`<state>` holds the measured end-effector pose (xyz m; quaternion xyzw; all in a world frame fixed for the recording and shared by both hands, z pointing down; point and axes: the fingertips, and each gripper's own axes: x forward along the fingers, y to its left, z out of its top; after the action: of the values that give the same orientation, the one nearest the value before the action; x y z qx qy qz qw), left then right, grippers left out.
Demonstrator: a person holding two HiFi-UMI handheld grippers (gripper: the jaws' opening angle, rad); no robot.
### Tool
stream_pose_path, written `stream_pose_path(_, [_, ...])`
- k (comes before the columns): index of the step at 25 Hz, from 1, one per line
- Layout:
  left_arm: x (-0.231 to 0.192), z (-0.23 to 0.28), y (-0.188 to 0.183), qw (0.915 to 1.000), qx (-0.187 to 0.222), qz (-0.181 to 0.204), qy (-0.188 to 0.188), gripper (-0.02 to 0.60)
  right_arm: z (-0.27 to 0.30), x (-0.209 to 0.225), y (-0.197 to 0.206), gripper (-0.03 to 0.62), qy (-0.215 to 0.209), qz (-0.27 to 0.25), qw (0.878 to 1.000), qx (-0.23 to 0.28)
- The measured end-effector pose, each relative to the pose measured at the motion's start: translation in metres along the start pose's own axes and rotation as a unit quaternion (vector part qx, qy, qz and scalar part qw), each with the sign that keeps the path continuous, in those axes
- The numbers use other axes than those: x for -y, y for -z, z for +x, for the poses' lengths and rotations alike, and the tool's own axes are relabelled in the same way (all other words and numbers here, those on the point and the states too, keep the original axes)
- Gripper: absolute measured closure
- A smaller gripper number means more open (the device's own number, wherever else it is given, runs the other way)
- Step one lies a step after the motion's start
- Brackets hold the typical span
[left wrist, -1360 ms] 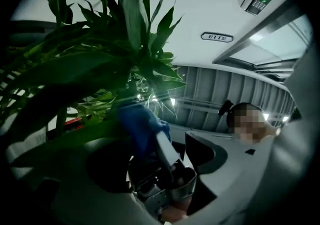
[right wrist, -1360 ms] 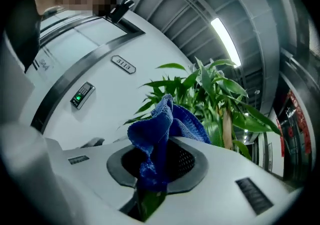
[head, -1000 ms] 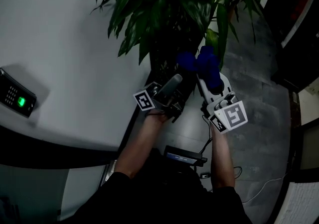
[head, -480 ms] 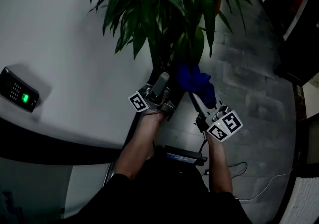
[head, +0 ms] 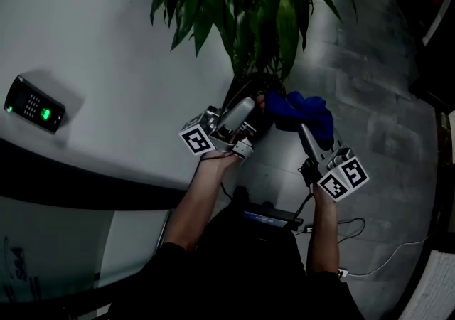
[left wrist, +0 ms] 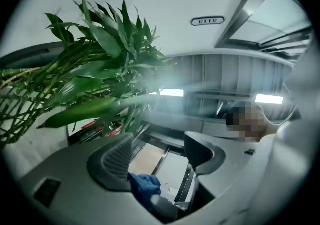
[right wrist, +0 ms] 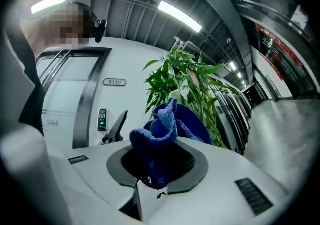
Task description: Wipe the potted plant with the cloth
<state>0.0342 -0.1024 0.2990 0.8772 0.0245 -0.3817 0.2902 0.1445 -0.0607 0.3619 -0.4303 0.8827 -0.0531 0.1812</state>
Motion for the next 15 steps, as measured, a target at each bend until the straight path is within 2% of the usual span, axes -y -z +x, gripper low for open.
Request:
stream_pose_path(3, [0.007,-0.011,0.022,0.9986,-0.035,0.014,-0.037,0.249,-0.011,0.001,-0.008,0.503,0.0,0.033,0.999,0.021])
stream_pose_path(6, [0.017,-0.016,0.038,0.9959,-0.064,0.026,-0.058,0.252,-0.021,-0.003,-0.017,0.502,-0.004,0.067,0.997,0.049])
stream_pose_path(10, [0.033,-0.034,0.057,0.9935,-0.083,0.003,-0.078,0.266,-0.041,-0.023,-0.01,0.503,0.003,0.096,0.993,0.064])
stream_pose_path(15, [0.057,-0.05,0.064,0.9923,-0.094,-0.014,-0.079,0.276,-0.055,-0.051,-0.01,0.502,0.021,0.11,0.991,0.078])
